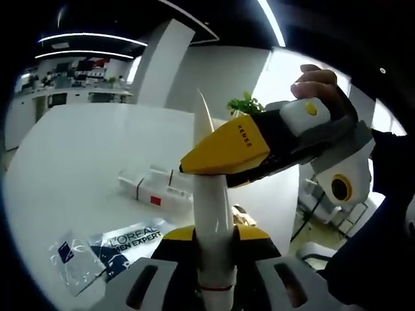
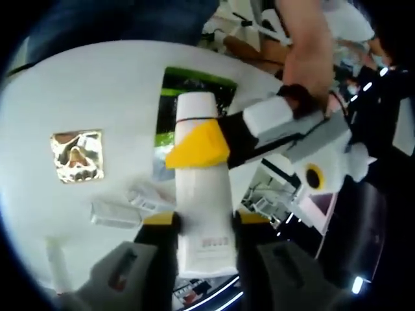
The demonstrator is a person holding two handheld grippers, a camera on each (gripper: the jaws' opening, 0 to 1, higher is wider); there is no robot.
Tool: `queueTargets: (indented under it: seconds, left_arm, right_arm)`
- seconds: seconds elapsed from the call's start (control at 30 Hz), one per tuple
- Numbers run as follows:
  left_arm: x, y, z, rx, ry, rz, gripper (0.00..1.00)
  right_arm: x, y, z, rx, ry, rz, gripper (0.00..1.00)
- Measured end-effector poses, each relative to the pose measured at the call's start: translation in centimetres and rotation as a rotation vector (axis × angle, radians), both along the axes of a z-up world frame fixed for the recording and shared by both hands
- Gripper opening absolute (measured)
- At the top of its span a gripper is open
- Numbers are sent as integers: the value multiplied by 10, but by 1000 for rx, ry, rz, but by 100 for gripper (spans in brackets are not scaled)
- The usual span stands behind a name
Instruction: Arrange the skincare products in the storage area until every visible bottle or jar stands upright without overlapping.
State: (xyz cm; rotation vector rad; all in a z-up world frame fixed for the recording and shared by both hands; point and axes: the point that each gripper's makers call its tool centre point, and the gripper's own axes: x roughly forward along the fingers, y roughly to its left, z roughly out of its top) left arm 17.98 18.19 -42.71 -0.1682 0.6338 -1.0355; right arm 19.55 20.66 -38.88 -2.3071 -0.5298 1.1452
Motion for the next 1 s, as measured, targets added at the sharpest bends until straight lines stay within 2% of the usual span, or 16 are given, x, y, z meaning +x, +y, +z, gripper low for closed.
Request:
queueTargets:
  seconds: [0.17, 0.43, 0.5, 0.63, 1.0]
  left_arm:
    - [-3, -1, 0, -22, 36, 0, 16]
    - [-5, -3, 3, -68, 51, -2, 16]
    - [-5, -4, 3, -73, 50, -4, 16]
    - [-6, -4, 2, -84, 55, 1, 17]
    - [-9, -6, 0, -84, 54, 1, 17]
  right_arm:
    - [0, -1, -1, 11, 8, 2, 34]
    - [1, -3, 1, 2, -12, 16, 36]
    - [4, -4, 0, -11, -24, 13, 40]
    - [18, -14, -3, -20, -20, -23, 59]
    - [26, -28, 9, 38, -22, -67, 63]
